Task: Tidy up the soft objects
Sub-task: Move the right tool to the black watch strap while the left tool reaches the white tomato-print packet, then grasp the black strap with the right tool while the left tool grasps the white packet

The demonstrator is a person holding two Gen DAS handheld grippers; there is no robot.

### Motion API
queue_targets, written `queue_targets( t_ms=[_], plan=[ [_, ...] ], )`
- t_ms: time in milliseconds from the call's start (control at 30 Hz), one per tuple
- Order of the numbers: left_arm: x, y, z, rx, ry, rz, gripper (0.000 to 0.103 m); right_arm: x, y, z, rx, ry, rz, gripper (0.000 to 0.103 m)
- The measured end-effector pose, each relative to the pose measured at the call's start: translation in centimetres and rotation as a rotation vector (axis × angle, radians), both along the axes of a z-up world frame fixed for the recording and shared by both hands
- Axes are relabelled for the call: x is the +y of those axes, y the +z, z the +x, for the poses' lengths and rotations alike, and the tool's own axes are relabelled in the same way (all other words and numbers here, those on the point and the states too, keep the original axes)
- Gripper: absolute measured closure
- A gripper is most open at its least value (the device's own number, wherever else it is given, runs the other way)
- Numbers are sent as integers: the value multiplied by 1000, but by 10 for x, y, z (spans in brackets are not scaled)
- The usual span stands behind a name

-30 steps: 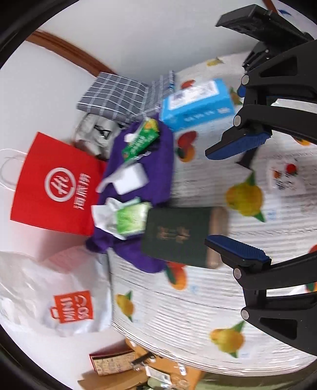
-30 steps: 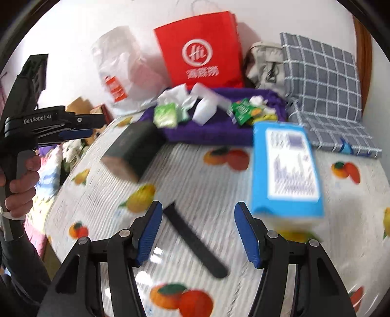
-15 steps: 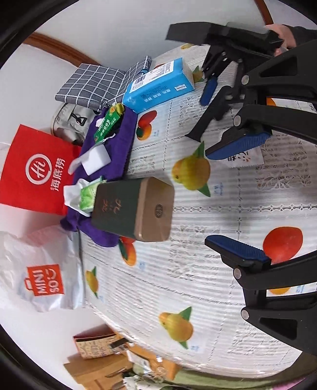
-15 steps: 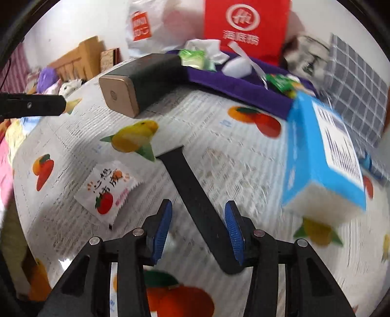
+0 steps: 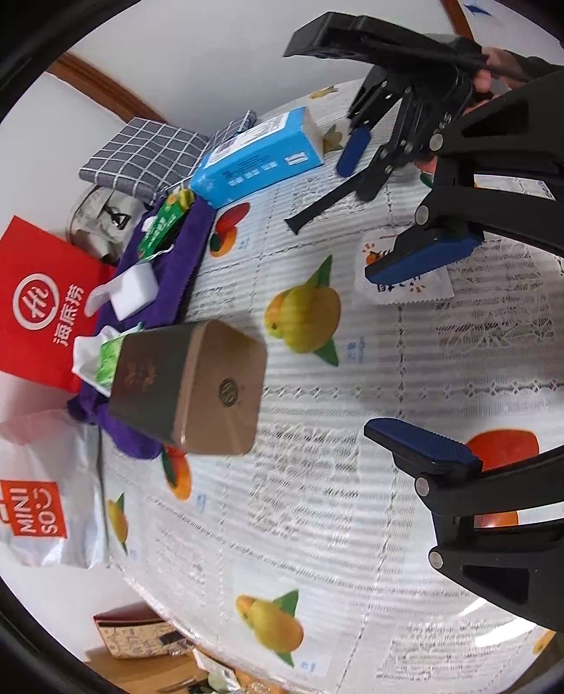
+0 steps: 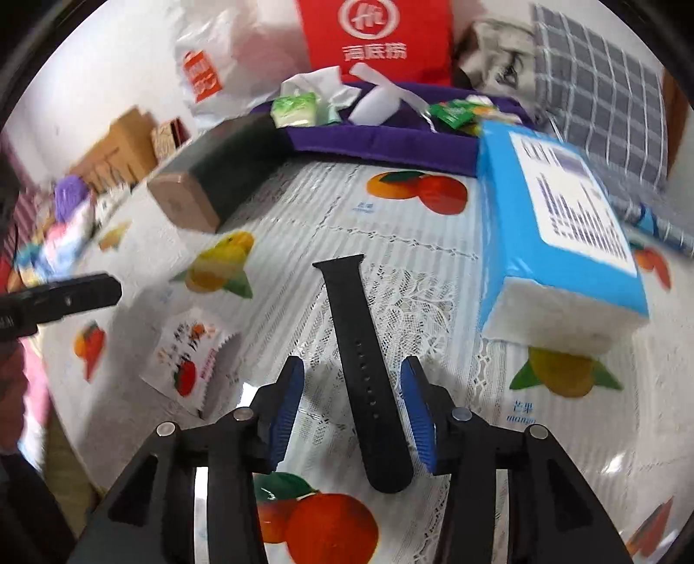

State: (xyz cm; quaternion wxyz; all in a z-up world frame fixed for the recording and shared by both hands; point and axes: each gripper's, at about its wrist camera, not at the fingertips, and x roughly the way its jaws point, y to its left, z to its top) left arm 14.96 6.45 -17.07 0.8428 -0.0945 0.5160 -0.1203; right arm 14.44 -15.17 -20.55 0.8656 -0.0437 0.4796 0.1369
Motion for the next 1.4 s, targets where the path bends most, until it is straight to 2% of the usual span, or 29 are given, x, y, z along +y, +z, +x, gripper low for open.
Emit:
queue_targets(
  t_ms=[67,133,233,367,500,533,633,733,767,800,933,1000,1067,1233,1367,1400],
  plan=[
    [-2,-1,-1,2,-7,4,41,6,-3,4,-39,12,-9,60],
    [-2,-1,-2,2,-6,9,41,8,-4,10,-65,16,-7,82],
    [1,-1,-5,7,10,4,41,2,0,15,-22,-9,21,83],
    [2,-6,-7,13,14,-16,41,-10,9,-2,10,-43,86,82],
    [-8,-12,-7,34,1,-30,41,-17,4,-11,27,-56,88,81],
    [-10,-12,-7,33,-6,-33,41,-18,3,-12,22,-54,94,81],
    [-19,-9,-9,28,-24,-41,41,-13,2,-15,9,-29,105,69],
    [-27,-8,-11,24,-37,-35,41,2,-4,-18,-61,34,15,66],
    [-31,-8,-11,24,-40,-28,41,3,-4,-19,-83,40,1,70],
    [-34,-8,-11,25,-43,-17,41,0,-4,-19,-89,35,1,81],
    [-46,-13,-10,28,-58,-3,40,-22,-2,-16,-56,4,124,85],
    [-50,-18,-8,42,-67,-20,39,-27,4,-22,-68,6,153,96],
    [-55,-20,-8,36,-65,-22,28,-29,10,-30,-83,3,146,99],
    [-79,-22,-8,-12,-93,67,19,-37,9,-38,-69,7,157,98],
    [-96,-27,-9,-56,-89,217,23,-41,5,-41,-66,-3,119,89],
    [-102,-29,-10,-73,-86,272,25,-42,4,-42,-64,2,119,82]
  ],
)
